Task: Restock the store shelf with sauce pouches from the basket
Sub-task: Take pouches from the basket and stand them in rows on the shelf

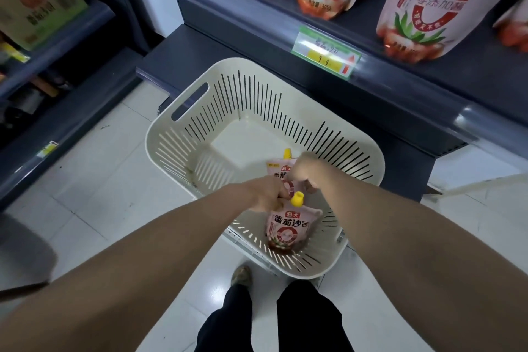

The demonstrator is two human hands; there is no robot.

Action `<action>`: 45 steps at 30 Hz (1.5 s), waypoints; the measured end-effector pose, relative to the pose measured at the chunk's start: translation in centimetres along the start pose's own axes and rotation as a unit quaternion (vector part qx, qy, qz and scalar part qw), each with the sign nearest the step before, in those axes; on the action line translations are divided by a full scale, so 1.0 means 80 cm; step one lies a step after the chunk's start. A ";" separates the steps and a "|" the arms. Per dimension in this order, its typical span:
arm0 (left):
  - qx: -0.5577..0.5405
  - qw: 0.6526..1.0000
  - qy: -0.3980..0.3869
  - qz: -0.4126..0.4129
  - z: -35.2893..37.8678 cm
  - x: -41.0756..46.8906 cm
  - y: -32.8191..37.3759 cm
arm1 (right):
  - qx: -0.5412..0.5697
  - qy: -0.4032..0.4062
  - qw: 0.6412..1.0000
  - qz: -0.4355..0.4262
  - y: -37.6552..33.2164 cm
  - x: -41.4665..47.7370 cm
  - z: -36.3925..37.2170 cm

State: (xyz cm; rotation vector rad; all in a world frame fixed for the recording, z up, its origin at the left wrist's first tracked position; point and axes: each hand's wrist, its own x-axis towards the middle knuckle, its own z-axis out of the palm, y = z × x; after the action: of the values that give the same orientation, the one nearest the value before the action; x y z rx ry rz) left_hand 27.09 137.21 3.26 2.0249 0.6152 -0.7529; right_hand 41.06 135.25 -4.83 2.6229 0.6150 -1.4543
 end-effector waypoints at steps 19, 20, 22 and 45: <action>-0.045 0.995 0.067 -0.053 -0.035 -0.027 -0.012 | 0.071 0.092 0.983 -0.141 -0.025 -0.064 -0.025; -0.036 0.995 0.075 -0.048 -0.043 -0.035 -0.006 | 0.062 0.107 0.979 -0.165 -0.024 -0.078 -0.032; -0.007 0.994 0.094 -0.047 -0.058 -0.054 0.009 | 0.032 0.142 0.969 -0.201 -0.015 -0.103 -0.044; 0.052 0.954 0.194 0.222 -0.145 -0.232 0.282 | 0.282 0.454 0.804 -0.260 0.170 -0.422 -0.255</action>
State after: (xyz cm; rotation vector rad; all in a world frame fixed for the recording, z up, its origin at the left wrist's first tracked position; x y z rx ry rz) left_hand 32.39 133.14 34.01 2.3158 0.3125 -0.1210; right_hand 46.68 117.74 32.61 3.8269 1.1900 -0.2672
